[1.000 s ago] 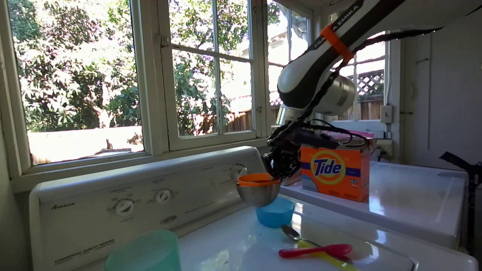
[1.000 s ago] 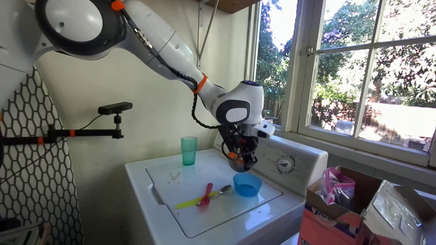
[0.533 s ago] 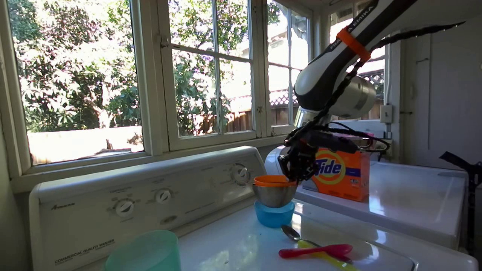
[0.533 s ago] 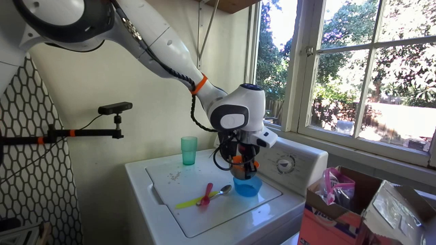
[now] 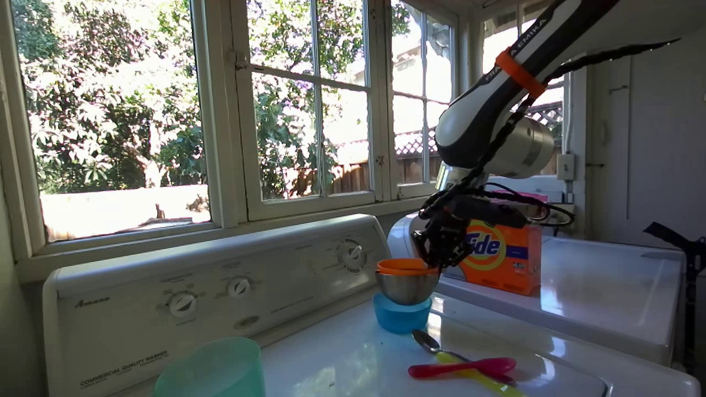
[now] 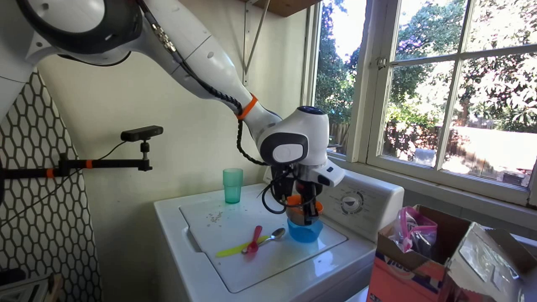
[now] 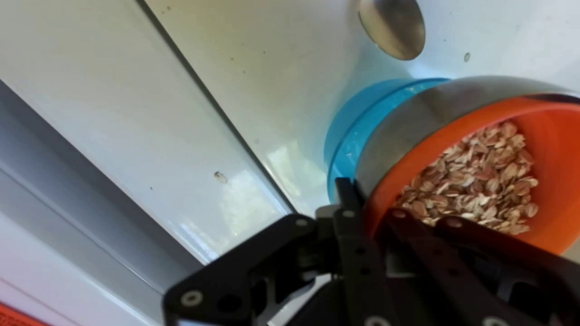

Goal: Open the lid of the box, then put the silver bowl in the blue bowl and move the bowls to the left

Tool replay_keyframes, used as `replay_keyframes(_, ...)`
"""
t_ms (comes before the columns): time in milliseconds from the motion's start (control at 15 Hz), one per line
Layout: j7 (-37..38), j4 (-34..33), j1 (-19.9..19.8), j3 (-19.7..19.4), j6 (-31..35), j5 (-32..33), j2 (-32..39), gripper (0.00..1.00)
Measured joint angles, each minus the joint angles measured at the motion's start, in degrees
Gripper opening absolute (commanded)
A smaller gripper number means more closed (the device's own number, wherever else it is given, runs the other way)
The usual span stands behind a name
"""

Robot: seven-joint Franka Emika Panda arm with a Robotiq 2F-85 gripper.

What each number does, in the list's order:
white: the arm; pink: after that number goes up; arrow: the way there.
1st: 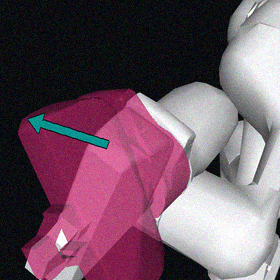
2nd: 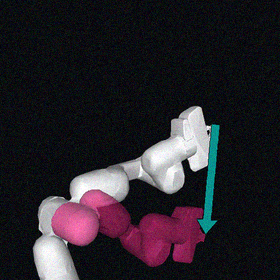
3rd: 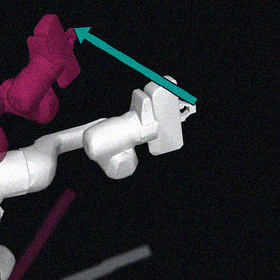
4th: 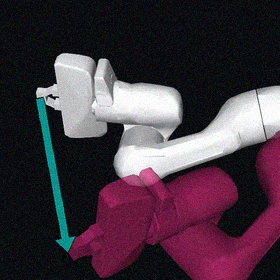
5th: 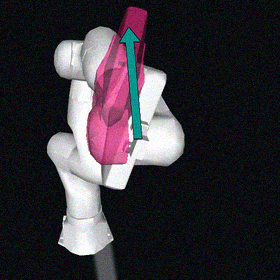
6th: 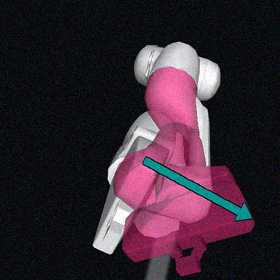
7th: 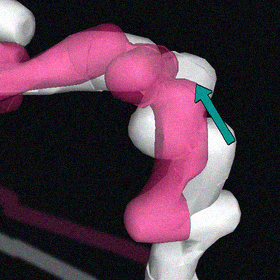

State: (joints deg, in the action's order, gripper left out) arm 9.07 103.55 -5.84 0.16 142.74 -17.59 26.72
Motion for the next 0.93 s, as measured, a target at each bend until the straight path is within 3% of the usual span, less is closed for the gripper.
replay_keyframes(733,5.25,-5.16,0.64,-0.58,-0.21,0.06,5.67,0.02)
replay_keyframes(800,5.63,-5.47,0.64,-0.72,-0.63,0.1,6.03,0.13)
replay_keyframes(867,5.81,-5.79,0.63,-0.85,-1.15,0.11,6.29,0.33)
replay_keyframes(933,6.0,-6.15,0.63,-0.92,-1.66,0.11,6.5,0.39)
